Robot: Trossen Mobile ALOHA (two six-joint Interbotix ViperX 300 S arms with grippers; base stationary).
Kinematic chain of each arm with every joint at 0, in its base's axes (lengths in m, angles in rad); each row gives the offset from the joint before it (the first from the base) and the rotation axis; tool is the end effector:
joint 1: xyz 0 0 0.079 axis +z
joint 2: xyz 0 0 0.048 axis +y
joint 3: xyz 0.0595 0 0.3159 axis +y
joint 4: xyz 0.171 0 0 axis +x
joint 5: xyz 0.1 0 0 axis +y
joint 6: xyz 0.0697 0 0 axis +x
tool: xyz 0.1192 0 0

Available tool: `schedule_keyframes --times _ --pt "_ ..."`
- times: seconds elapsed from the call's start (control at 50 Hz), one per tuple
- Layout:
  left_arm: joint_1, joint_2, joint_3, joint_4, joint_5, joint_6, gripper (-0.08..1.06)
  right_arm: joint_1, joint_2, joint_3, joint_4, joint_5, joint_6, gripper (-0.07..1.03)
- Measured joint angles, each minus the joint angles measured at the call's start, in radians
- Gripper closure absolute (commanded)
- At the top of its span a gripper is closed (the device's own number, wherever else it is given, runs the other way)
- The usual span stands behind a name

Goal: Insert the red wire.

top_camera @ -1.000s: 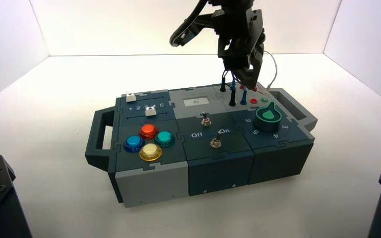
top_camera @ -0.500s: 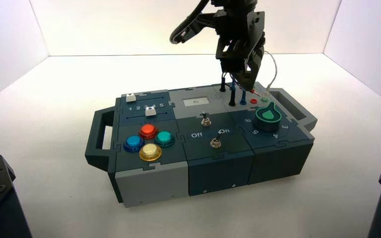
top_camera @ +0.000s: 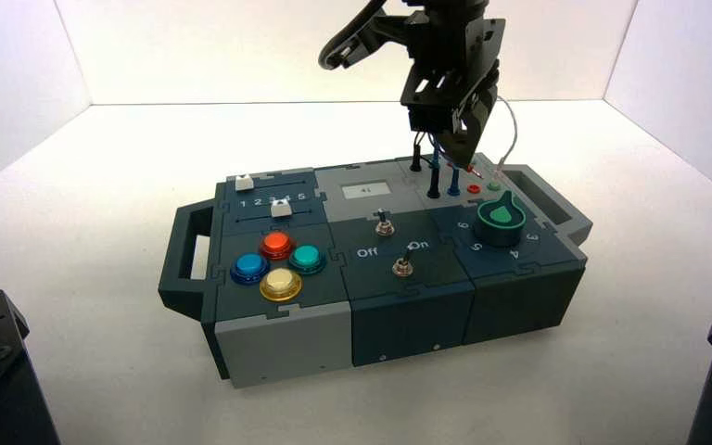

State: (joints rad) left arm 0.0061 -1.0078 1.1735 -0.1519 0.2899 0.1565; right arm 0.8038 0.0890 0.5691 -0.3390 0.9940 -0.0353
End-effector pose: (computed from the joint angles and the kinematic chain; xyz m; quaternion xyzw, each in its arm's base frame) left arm 0.2017 -0.0069 0.2187 -0.0003 0.2241 -0.0193 0.9744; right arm 0.2405 0.1736 0.0895 -0.4475 0.5977 0.2460 0.6181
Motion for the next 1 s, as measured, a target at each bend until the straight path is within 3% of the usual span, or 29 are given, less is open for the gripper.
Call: schedule_keyframes --times 0.48,1.0 --pt "0.002 -0.002 0.0 0.0 0.0 0.0 1.01 0.0 -0.055 0.066 -0.003 -0.072 0.077 0.98" --pt "0.002 0.0 0.0 -0.002 -0.002 0.0 1.01 0.0 -0.1 0.115 -0.003 -0.147 0.115 0.98"
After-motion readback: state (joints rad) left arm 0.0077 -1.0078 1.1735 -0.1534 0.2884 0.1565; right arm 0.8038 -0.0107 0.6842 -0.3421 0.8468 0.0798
